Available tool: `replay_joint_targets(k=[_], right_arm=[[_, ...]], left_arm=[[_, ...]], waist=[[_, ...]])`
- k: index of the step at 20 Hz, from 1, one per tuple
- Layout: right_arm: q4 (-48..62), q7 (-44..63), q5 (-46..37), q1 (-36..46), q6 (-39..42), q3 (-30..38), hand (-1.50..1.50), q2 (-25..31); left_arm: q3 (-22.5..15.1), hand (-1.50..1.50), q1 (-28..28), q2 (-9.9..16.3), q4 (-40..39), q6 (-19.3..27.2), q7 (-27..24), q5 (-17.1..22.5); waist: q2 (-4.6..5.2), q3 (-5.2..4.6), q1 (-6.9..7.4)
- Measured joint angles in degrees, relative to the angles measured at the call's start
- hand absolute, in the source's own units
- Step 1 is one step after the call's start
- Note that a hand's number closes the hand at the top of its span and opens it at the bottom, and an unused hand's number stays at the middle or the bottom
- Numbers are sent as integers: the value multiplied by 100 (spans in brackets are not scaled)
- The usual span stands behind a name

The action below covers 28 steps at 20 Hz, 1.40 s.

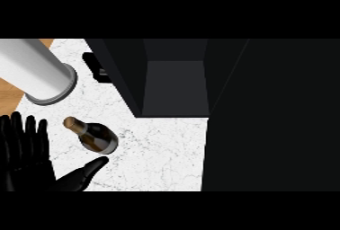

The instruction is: Pick up the wine, place it into the cabinet and close the cabinet

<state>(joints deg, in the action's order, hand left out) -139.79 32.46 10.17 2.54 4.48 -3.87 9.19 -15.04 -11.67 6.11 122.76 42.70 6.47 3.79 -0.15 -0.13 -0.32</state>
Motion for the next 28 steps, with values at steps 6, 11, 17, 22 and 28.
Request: replay_joint_targets(k=[6,11,17,22,28], right_arm=[[6,49,6,68,33,180,-150,5],[-4,141,-16,124,0,72,-150,-57],[-17,142,-66,141,-26,-44,-150,-131],[-34,249,-80,241,-36,-4,-150,-127],[-79,215,-63,119,71,126,-150,-123]], left_arm=[[465,-150,-316,-249,-685,-554,-1121,622],[801,-150,-440,-425,-1373,-1017,-1909,1011],[1143,-150,-374,-437,-2107,-1557,-2481,1428],[1360,-150,-187,-413,-2709,-1908,-2778,1566],[1491,-150,42,-443,-3124,-2139,-2948,1697]], waist=[[0,4,11],[-1,6,10],[2,8,4],[4,9,1],[3,11,-6]])
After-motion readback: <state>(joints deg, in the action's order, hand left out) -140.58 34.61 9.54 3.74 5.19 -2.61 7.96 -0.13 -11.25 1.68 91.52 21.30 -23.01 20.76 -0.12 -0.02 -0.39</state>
